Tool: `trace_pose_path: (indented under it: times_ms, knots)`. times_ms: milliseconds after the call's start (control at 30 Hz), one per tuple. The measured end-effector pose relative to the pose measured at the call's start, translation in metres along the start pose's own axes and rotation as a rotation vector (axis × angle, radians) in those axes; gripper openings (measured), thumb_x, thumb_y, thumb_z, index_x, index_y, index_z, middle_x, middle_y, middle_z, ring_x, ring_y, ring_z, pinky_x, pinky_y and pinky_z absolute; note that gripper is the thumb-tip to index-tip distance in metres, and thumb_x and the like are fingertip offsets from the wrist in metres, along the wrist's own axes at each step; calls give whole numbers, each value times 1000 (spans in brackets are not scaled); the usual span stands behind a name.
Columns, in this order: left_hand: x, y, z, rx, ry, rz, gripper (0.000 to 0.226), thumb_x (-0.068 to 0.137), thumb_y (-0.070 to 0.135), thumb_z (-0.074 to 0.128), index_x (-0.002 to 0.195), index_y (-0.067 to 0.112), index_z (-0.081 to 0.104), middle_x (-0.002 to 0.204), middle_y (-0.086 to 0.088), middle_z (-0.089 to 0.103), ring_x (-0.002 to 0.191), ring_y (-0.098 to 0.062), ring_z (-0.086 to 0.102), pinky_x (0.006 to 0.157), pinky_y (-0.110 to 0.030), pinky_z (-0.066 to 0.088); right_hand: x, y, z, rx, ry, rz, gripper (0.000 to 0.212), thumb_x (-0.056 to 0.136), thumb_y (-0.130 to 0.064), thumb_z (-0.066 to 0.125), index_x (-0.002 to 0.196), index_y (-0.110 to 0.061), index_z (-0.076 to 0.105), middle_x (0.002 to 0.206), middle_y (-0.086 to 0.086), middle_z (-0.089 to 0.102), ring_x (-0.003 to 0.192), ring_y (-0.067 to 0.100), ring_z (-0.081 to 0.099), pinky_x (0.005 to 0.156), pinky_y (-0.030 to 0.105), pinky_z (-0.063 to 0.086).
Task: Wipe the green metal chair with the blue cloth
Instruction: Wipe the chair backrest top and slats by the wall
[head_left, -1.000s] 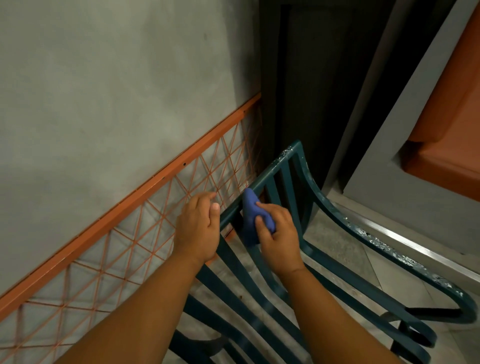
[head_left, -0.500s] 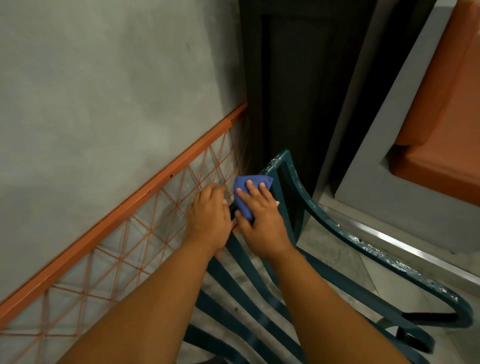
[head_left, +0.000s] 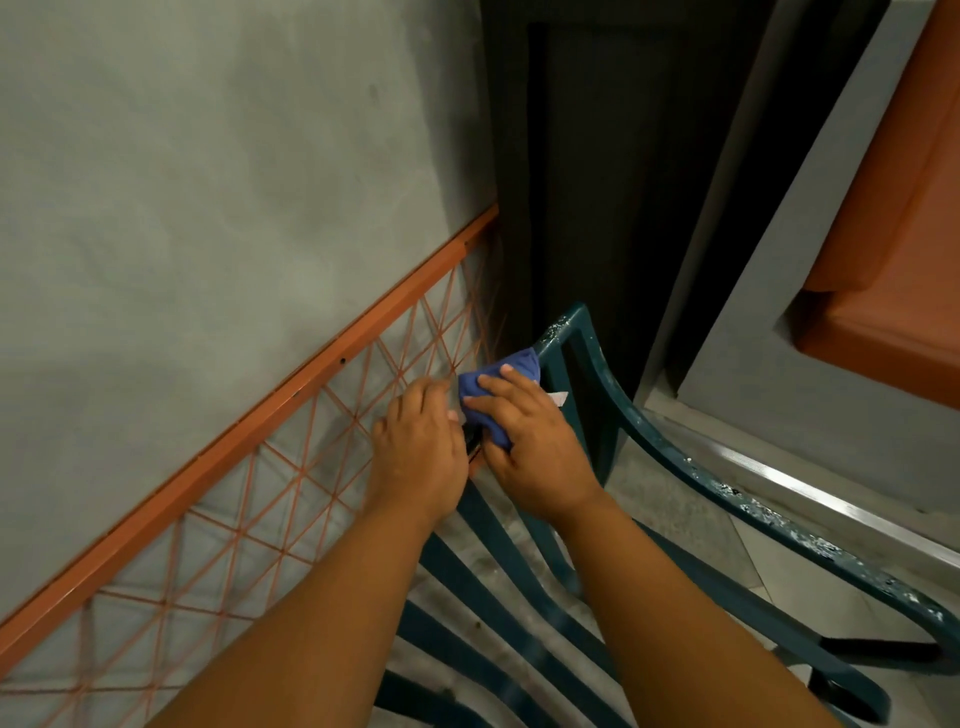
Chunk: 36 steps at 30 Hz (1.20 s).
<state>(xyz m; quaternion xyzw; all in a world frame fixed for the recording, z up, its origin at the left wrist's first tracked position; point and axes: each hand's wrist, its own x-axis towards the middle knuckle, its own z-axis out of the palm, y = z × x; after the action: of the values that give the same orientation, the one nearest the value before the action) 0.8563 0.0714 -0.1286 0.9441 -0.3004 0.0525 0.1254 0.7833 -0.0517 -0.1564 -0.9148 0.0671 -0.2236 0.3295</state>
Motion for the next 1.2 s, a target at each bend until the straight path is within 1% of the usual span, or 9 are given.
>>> trace_pose_path:
  times_ms: [233, 333, 400, 533, 633, 800, 967, 1133, 1200]
  knots:
    - [1, -2, 0, 7, -8, -1, 45, 92, 28, 25, 130, 14, 45, 130, -6, 50, 115, -22, 48, 92, -37, 40, 16, -13, 9, 11, 83, 84, 33, 83, -20, 57, 115, -15, 65, 130, 3, 59, 135, 20, 36, 117, 42, 20]
    - [-1, -1, 1, 11, -19, 4, 39, 96, 27, 30, 131, 15, 44, 131, -5, 49, 117, -22, 47, 94, -37, 39, 8, 3, -5, 72, 11, -6, 39, 84, -27, 51, 120, -18, 63, 134, 0, 56, 136, 7, 29, 118, 26, 12]
    - [-2, 0, 2, 22, -23, 17, 38, 97, 26, 31, 132, 17, 43, 131, -4, 48, 118, -22, 46, 95, -37, 38, 14, 14, -14, 49, 5, -11, 38, 84, -21, 55, 121, -16, 62, 135, 2, 55, 136, 9, 29, 116, 19, 9]
    - [-1, 1, 2, 51, -39, -3, 35, 97, 25, 32, 130, 17, 42, 130, -4, 47, 116, -22, 46, 94, -38, 41, 37, 10, -14, -22, 107, 125, 29, 85, -12, 60, 114, -9, 66, 130, 11, 58, 134, 27, 37, 117, 32, 16]
    - [0, 0, 3, 67, -59, -15, 35, 97, 26, 33, 130, 16, 41, 131, -5, 46, 117, -22, 45, 94, -39, 41, 33, 2, -8, -40, 84, 91, 28, 83, -14, 60, 110, -10, 67, 124, 9, 61, 131, 26, 41, 116, 42, 21]
    - [1, 2, 3, 103, -81, -14, 38, 97, 27, 31, 133, 16, 39, 136, -6, 43, 120, -23, 43, 97, -40, 40, 27, 29, -27, 24, -38, 0, 38, 81, -13, 61, 119, -15, 63, 133, 4, 56, 135, 17, 36, 115, 24, 16]
    - [2, 2, 3, 107, -98, -7, 41, 97, 28, 30, 135, 15, 38, 143, -7, 37, 127, -24, 38, 100, -42, 38, 47, 15, -20, -79, 55, 99, 26, 83, -14, 59, 107, -8, 68, 121, 10, 63, 129, 26, 43, 114, 32, 18]
    - [1, 4, 2, 125, -102, -9, 42, 97, 28, 30, 137, 15, 37, 146, -7, 34, 129, -24, 36, 102, -41, 35, 34, 29, -30, -53, -48, -77, 33, 82, -12, 62, 116, -13, 65, 127, 6, 61, 129, 20, 43, 113, 19, 12]
    - [2, 4, 2, 132, -108, -7, 44, 97, 28, 29, 138, 16, 35, 148, -6, 32, 131, -24, 34, 104, -41, 34, 42, 40, -35, -71, -65, -98, 32, 83, -13, 61, 115, -12, 65, 124, 7, 61, 127, 23, 45, 116, 22, 16]
